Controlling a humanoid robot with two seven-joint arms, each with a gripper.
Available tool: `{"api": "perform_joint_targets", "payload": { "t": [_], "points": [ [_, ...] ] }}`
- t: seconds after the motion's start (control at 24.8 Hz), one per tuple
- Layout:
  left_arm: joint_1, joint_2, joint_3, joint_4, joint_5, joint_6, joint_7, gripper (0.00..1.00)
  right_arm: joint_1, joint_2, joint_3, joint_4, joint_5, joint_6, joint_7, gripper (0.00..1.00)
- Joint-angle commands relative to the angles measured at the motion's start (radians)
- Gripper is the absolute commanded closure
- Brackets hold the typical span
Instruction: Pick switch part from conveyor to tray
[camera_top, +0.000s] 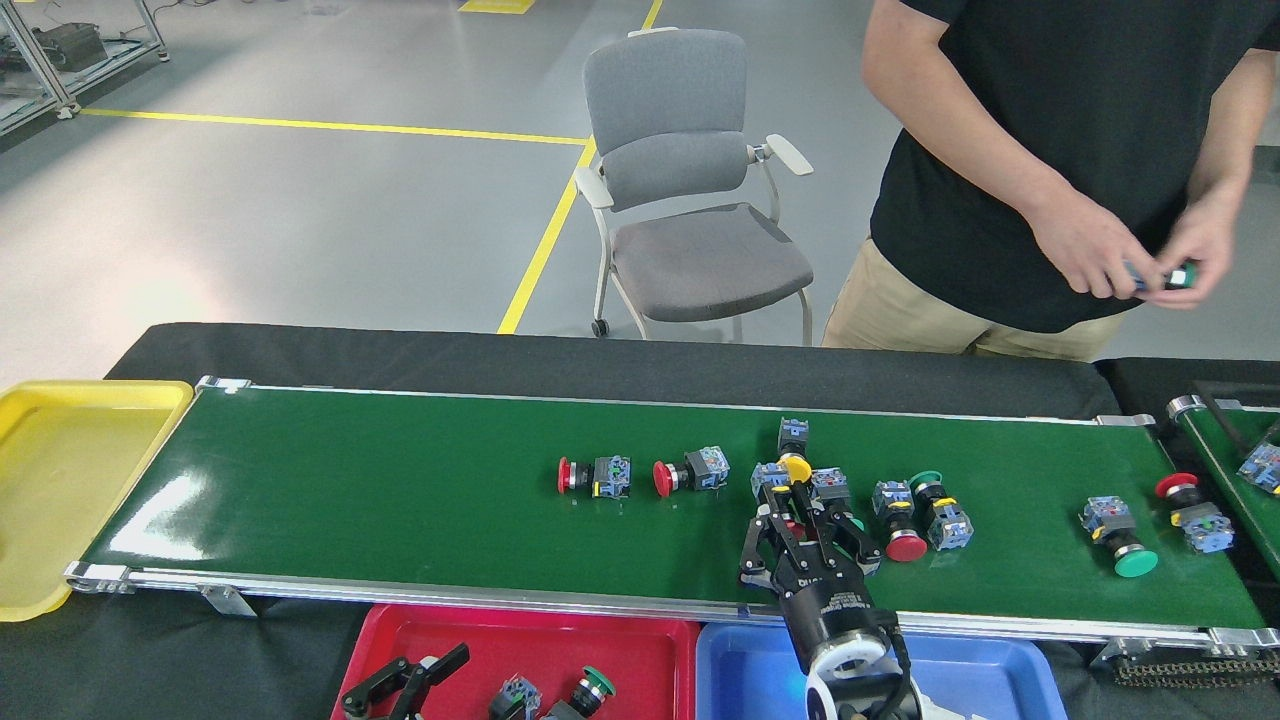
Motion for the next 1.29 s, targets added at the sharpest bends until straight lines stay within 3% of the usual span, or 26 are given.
{"api": "perform_joint_targets", "payload": {
  "t": [0.0, 0.04, 0.08, 0.12, 0.16, 0.2, 0.44, 0.52, 0.65, 0.77, 0.85, 1.09, 1.25],
  "points": [
    [-0.012, -0.017, 0.088, -0.015, 0.001, 0.120, 0.009, 0.00, 0.033, 0.003, 0.009, -0.042, -0.002, -0.168, 0.005, 0.86],
    [-0.019, -0.016, 0.120, -0.012, 0.001, 0.180, 0.013, 0.00, 0.048, 0.005, 0.013, -0.042, -0.002, -0.217, 0.005, 0.83],
    [-0.032, -0.014, 0.148, -0.007, -0.001, 0.220, 0.018, 0.00, 0.056, 0.006, 0.022, -0.041, -0.002, -0.242, 0.008, 0.72],
    [-0.038, -0.011, 0.159, -0.004, -0.002, 0.234, 0.027, 0.00, 0.059, 0.009, 0.044, -0.039, -0.002, -0.248, 0.011, 0.51],
    [-0.039, -0.008, 0.171, -0.001, -0.002, 0.240, 0.039, 0.00, 0.061, 0.014, 0.075, -0.038, -0.002, -0.242, 0.016, 0.05],
    [-0.036, -0.002, 0.182, 0.001, -0.002, 0.240, 0.051, 0.00, 0.062, 0.017, 0.099, -0.039, -0.002, -0.239, 0.022, 0.00],
    [-0.050, 0.007, 0.171, 0.005, -0.004, 0.237, 0.056, 0.00, 0.045, 0.058, 0.076, -0.041, -0.004, -0.190, 0.021, 0.00],
    [-0.061, 0.015, 0.163, 0.016, -0.008, 0.237, 0.051, 0.00, 0.015, 0.063, 0.035, -0.041, -0.001, -0.087, 0.013, 0.01],
    [-0.136, 0.013, 0.091, 0.056, -0.074, 0.257, 0.045, 0.00, -0.036, 0.046, -0.002, -0.041, 0.016, 0.211, -0.068, 0.01],
    [-0.211, 0.000, 0.047, 0.096, -0.137, 0.327, 0.045, 0.00, -0.033, -0.041, -0.022, -0.041, 0.029, 0.370, -0.148, 0.00],
    [-0.256, 0.001, 0.014, 0.134, -0.140, 0.364, 0.039, 0.00, -0.007, -0.089, -0.047, -0.045, 0.027, 0.399, -0.176, 0.00],
    [-0.351, -0.005, -0.027, 0.260, -0.140, 0.378, 0.013, 0.00, 0.153, -0.140, -0.086, -0.048, 0.027, 0.387, -0.225, 0.00],
    [-0.401, -0.016, -0.058, 0.295, -0.142, 0.396, 0.009, 0.00, 0.143, -0.133, -0.080, -0.047, 0.027, 0.363, -0.219, 0.00]
  ]
}}
